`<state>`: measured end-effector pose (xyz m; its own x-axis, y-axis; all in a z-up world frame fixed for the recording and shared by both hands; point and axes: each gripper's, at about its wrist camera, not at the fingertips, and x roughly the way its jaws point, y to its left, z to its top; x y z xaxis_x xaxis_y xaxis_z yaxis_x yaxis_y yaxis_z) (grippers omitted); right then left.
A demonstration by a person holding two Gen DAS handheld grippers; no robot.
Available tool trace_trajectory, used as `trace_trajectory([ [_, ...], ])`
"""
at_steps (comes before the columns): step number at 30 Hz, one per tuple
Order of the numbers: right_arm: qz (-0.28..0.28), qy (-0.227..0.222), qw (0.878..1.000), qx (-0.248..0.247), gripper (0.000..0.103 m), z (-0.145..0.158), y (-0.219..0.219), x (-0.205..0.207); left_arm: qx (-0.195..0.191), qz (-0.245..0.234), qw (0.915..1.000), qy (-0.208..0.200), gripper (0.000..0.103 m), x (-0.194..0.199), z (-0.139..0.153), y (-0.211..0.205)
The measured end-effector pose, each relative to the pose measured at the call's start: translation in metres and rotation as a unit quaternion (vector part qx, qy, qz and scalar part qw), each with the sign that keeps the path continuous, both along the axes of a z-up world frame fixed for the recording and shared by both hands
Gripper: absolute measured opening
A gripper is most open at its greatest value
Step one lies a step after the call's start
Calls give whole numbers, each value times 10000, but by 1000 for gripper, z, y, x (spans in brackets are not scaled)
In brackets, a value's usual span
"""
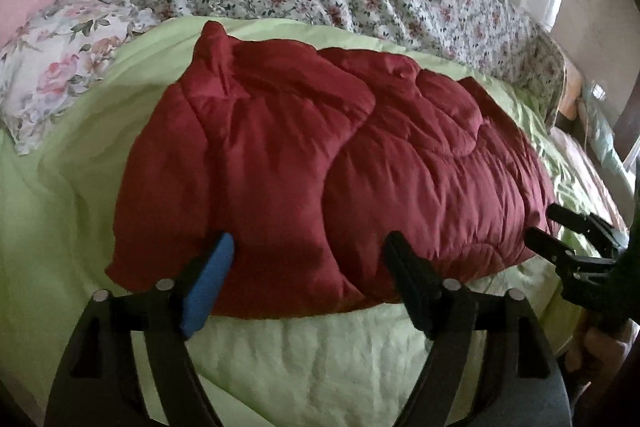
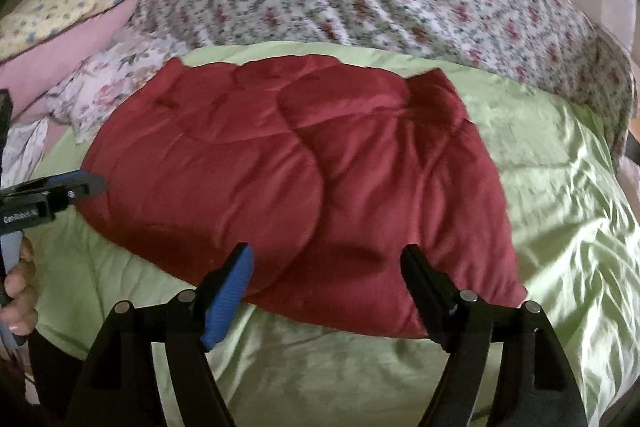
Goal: Fold large clothes
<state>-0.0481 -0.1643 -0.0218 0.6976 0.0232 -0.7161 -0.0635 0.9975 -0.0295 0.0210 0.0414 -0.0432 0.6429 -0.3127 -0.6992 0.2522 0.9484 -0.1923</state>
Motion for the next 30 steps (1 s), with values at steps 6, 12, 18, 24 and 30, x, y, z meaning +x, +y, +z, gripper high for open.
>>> trace_trajectory([
  [6,152,23,9999,0,84,-3,12,7,49,-9,10000,64,83,-4,-1,-9],
  [12,193,108,9997,-80,90,-8,18,21,292,63,9995,122,85,1,-2,-20],
  [18,145,274,9994,-143,99,-19,15,43,573,64,9982,183,87,9,-8,-30],
  [24,-95,356,9993,92,102,-26,-5,65,760,54,9970,163,91,18,-8,-36],
  [30,-551,294,9974,349,102,-23,-37,82,872,250,9959,61,95,49,-2,-33],
])
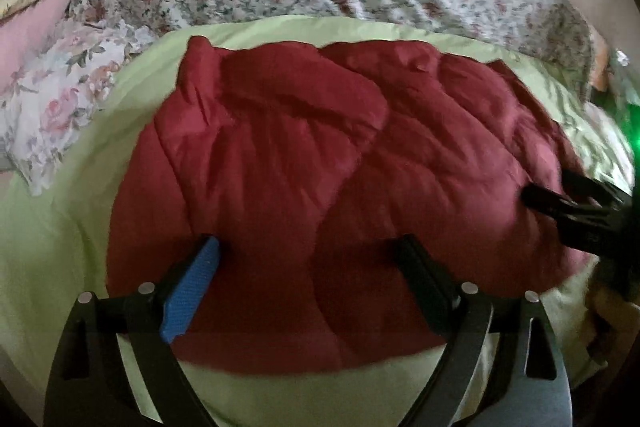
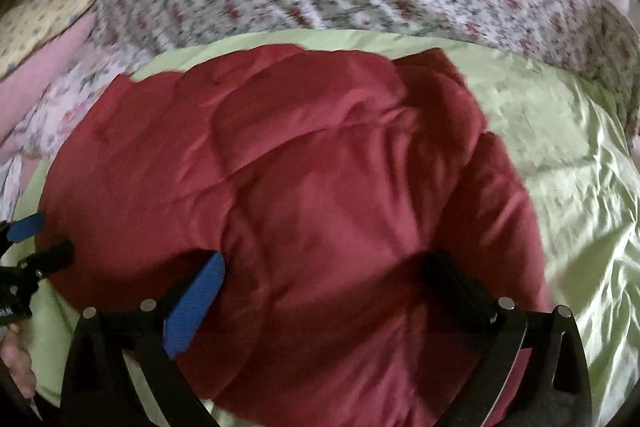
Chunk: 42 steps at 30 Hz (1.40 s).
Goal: Fold large clothes
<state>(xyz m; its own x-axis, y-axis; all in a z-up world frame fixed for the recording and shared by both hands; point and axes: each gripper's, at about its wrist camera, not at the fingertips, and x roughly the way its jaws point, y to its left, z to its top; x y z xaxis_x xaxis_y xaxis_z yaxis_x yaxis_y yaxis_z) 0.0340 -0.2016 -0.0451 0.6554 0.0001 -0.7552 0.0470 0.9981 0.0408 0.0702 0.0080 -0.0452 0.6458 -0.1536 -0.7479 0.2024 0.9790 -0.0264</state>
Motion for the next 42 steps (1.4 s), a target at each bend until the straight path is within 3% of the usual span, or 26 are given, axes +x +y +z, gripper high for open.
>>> trace_trajectory([
  [1,-48,6,10000,29,102,0,-3,1,2,87,9999,71,102,10,-3,3],
  [6,-166,-2,9997,157,101,-3,-17,0,-127,486,9981,352,103,53,-17,22],
  [15,-222,-61,9996,177,102,-6,-18,0,125,650,9973,303,103,60,-22,14],
  [18,-257,-104,9993,235,101,8,-15,-6,66,667,9973,301,103,61,-22,15],
  [22,62,-381,9986,359,102,34,-6,-12,88,676,9973,280,103,64,-22,15],
  [28,655,0,9976,204,101,26,17,19,40,698,9973,237,103,64,-23,16],
  [31,539,230,9982,-85,103,7,13,37,53,689,9974,188,103,61,-23,16],
  [42,-261,-146,9991,314,103,-8,-29,44,232,841,9961,157,103,54,-21,10],
])
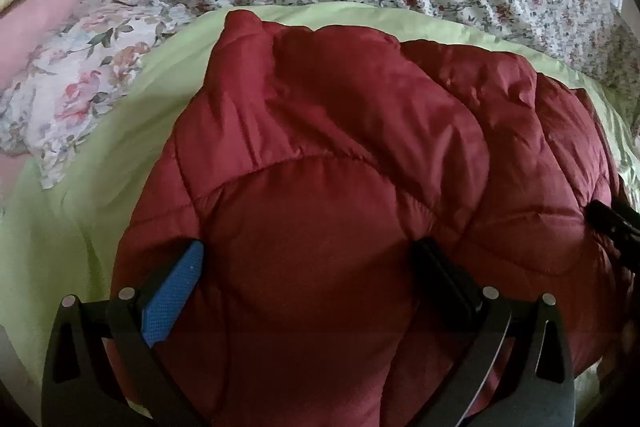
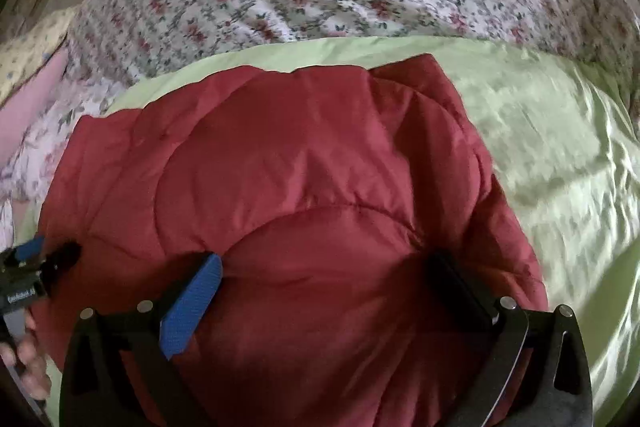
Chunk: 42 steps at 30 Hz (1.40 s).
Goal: Fold large clothes
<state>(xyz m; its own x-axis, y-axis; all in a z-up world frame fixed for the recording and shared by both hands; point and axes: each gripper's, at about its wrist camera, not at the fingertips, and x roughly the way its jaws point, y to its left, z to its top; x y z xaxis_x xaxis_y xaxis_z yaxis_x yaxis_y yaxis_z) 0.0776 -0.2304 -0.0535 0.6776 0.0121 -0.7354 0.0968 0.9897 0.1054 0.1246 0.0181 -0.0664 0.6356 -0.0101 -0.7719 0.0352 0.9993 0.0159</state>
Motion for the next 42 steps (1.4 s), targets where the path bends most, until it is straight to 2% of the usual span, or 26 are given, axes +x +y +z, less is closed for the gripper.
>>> trace_trajectory([
  [6,-10,19,10000,12,103,2,-1,-5,79,255,9996,65,103,-15,8,-1],
  [12,139,-27,9997,174,103,3,-8,-7,342,221,9991,-152,103,-51,26,-13],
  [17,302,-75,9991,285,103,3,-12,-12,166,94,9998,-104,103,-60,34,-22],
  [24,450,-202,9978,444,103,6,-17,-21,245,135,9993,228,103,-46,11,-35],
  [31,530,-490,9946,748,103,28,-25,-43,215,153,9996,139,103,-53,10,-33],
  [35,553,-563,9947,666,103,39,-25,-55,92,135,9998,79,103,-60,9,-25],
  [42,588,-457,9958,529,103,26,-7,-83,-8,-20,10000,-56,103,-76,10,-13],
])
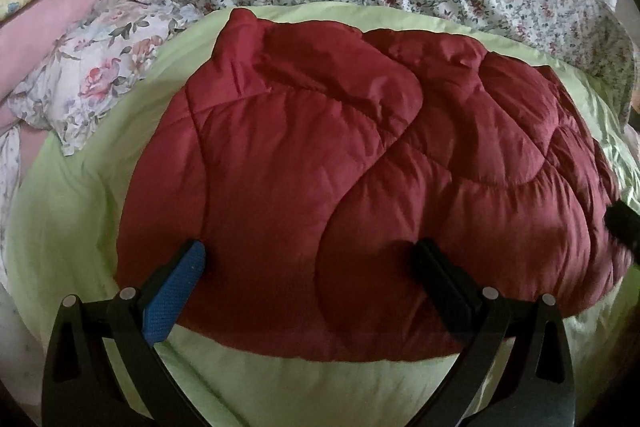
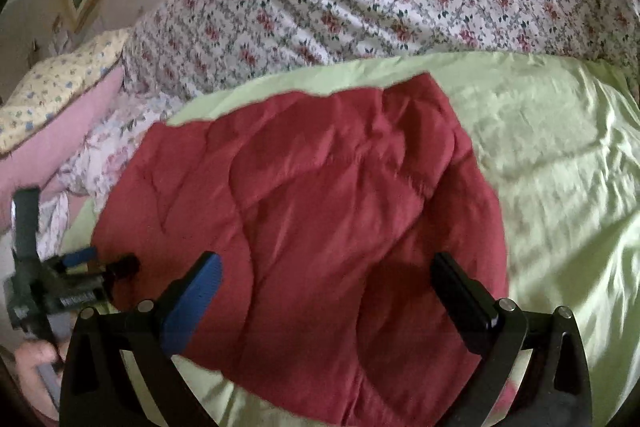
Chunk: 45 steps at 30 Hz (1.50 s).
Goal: Fold large clothes
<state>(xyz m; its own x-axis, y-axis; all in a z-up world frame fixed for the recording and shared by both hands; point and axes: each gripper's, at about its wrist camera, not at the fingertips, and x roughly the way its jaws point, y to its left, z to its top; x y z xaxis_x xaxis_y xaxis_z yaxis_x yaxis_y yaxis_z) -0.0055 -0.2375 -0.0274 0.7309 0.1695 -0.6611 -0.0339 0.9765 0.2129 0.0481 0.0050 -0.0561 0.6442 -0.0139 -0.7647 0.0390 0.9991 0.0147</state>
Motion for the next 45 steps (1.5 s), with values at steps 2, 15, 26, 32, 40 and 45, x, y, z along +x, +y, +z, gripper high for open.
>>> trace_trajectory([
  [2,-33,-14,9999,-148,103,-5,9,-10,-34,-64,10000,-4,103,-4,0,3],
  [15,-314,-275,9960,-788,103,-4,50,-41,-191,-235,9995,-55,103,-18,-3,24],
  [26,-147,250,9954,-918,103,-13,72,-5,-320,-488,9982,-149,103,-16,10,20],
  [32,-312,563,9938,-903,103,-29,58,22,-243,-561,9980,-139,103,1,8,12],
  [40,-282,585,9941,-867,103,-24,47,39,-241,-458,9987,-38,103,24,-8,13],
  [45,-298,644,9940,-832,103,-31,32,63,-293,-384,9988,12,103,40,-12,13],
])
